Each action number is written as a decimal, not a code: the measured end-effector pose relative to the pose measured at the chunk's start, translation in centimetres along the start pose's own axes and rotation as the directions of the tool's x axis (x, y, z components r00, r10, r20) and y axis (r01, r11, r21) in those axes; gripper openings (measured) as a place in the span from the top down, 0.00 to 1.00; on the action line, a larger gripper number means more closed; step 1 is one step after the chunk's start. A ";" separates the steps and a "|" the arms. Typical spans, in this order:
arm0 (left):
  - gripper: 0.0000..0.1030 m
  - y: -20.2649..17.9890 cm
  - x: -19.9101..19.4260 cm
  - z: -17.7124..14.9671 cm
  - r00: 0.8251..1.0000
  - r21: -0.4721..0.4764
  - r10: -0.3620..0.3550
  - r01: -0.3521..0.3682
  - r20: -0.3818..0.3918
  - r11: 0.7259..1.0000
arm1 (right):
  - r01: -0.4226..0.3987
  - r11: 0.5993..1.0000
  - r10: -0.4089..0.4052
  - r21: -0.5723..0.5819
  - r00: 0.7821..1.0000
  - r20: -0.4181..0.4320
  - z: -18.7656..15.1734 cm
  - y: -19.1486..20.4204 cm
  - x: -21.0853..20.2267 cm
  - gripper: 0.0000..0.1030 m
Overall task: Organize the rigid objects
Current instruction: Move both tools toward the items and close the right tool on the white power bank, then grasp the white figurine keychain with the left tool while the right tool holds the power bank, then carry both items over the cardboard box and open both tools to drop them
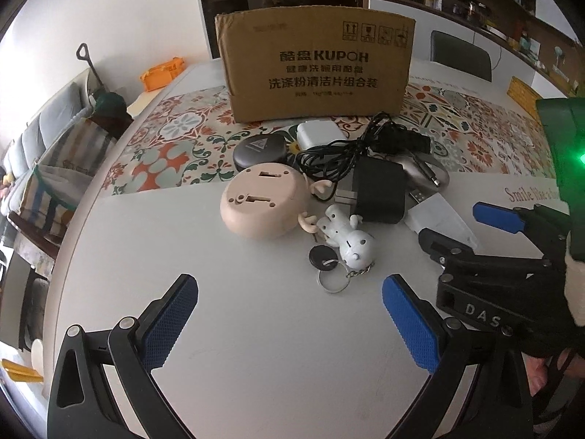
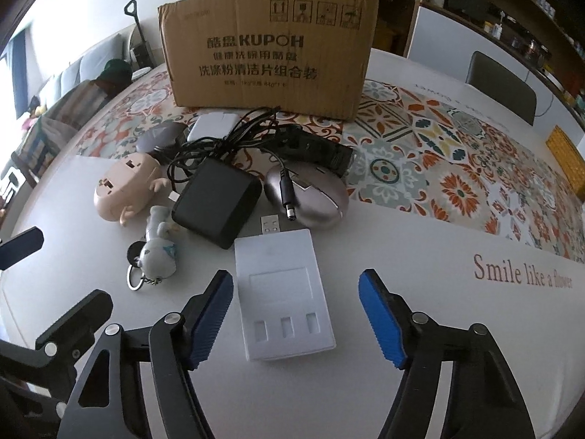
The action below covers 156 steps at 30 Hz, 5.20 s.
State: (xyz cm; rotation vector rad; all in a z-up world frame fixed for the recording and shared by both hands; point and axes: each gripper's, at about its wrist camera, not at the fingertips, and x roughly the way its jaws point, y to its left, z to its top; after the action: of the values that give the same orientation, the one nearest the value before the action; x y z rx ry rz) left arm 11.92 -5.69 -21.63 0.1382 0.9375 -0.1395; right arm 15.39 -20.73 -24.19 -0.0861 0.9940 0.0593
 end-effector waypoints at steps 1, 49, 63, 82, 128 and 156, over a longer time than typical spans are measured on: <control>0.00 0.0 0.1 0.0 1.000 0.001 0.004 -0.004 0.001 1.000 | -0.002 1.000 0.002 -0.009 1.000 0.002 0.0 0.2 0.1 0.33; 0.73 -4.3 4.0 1.4 0.999 -0.063 -0.053 0.053 -0.008 0.997 | -0.079 0.987 0.083 0.138 0.996 -0.025 -1.6 -4.6 -1.7 0.52; 0.73 -1.4 -1.1 2.5 0.984 0.011 -0.174 0.174 0.030 0.985 | -0.103 0.984 0.104 0.144 0.995 -0.001 -0.4 -2.0 -4.7 0.52; 0.73 4.4 -8.6 12.4 0.943 0.100 -0.243 0.226 0.229 0.969 | -0.090 0.973 0.052 0.212 0.983 0.175 7.8 0.5 -12.0 0.52; 0.73 6.1 -2.1 31.2 0.959 -0.006 -0.241 0.244 0.149 0.970 | -0.043 0.985 0.040 0.170 0.999 0.021 29.3 -2.6 -3.1 0.52; 0.37 8.3 -3.9 25.0 0.984 -0.046 -0.152 0.157 0.094 0.987 | 0.065 0.966 -0.038 0.250 0.993 -0.111 25.8 -3.6 -2.1 0.33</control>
State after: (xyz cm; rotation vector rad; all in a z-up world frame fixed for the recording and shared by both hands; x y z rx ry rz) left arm 30.95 -1.82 -3.37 0.0098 0.8610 -0.2620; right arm 36.08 -21.81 -8.26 0.1207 1.0965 -0.1219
